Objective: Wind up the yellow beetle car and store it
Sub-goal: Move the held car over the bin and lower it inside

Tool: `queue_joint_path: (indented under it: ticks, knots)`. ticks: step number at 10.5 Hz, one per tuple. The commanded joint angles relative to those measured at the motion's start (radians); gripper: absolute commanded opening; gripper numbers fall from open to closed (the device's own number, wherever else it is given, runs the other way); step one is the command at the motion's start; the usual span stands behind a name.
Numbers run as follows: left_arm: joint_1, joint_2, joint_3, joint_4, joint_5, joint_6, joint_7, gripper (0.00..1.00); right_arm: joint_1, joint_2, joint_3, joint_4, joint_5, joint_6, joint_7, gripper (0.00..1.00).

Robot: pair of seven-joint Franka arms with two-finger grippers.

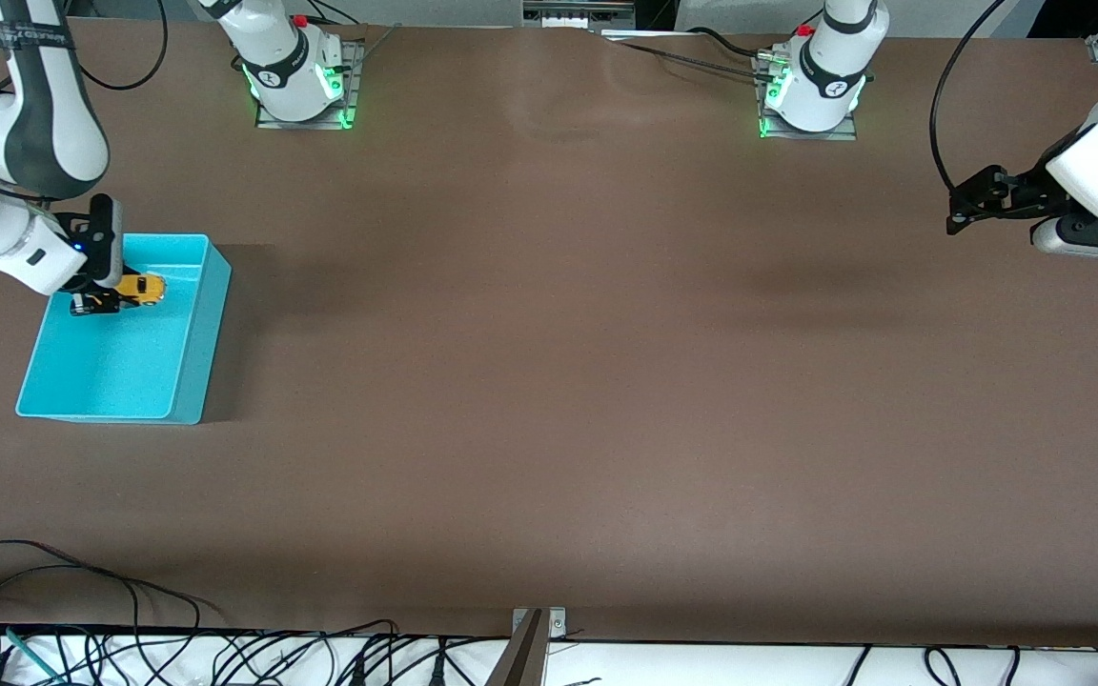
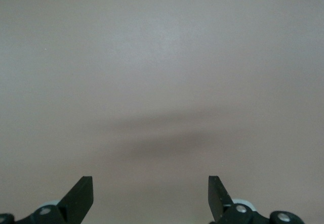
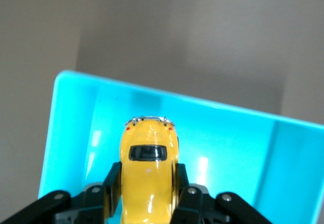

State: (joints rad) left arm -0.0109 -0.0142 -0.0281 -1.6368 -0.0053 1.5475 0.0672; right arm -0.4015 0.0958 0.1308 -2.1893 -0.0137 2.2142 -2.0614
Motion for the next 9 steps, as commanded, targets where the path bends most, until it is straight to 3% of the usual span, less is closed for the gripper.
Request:
queue_joint_path:
  ticks: [1, 7, 9]
  knots:
    - [0.006, 0.01, -0.006, 0.023, -0.002, -0.004, -0.006, 1.0, -0.072, 0.033, 0.024, -0.003, 0.0, 0.022, -0.173, 0.0]
    - [0.006, 0.01, -0.006, 0.023, -0.002, -0.004, -0.006, 1.0, -0.163, 0.22, 0.032, 0.0, 0.012, 0.178, -0.387, 0.0]
    - [0.006, 0.01, -0.006, 0.023, -0.002, -0.004, -0.006, 1.0, -0.181, 0.242, 0.032, -0.001, 0.012, 0.196, -0.398, 0.0]
